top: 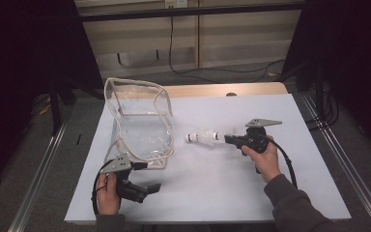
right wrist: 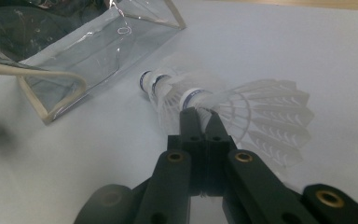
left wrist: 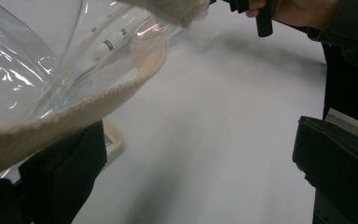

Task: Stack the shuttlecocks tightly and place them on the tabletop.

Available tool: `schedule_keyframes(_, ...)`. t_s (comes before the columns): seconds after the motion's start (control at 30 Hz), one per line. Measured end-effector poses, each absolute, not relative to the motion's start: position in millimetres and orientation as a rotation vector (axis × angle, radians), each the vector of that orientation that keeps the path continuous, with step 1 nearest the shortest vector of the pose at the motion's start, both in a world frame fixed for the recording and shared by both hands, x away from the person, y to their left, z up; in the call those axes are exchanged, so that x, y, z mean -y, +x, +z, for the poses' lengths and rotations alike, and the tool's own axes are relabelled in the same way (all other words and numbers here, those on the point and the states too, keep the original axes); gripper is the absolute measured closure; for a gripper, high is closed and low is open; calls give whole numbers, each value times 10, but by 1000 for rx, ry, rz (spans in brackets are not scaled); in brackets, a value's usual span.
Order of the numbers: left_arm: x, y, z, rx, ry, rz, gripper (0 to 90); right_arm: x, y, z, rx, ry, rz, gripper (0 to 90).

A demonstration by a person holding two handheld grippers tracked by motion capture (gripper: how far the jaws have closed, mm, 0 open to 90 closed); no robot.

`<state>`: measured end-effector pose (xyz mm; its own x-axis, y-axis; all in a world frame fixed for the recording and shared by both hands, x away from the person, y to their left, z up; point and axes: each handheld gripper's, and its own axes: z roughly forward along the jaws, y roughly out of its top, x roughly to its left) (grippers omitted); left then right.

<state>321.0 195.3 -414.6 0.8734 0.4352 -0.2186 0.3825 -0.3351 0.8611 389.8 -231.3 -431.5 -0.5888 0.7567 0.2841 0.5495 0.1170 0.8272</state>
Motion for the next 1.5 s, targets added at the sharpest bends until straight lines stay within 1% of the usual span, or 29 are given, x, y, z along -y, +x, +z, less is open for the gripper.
schedule_keyframes(1.5,-1947,3210,-4150,-603,1962,61,29,2188,3977,-4387,-2205,1287,1438,894)
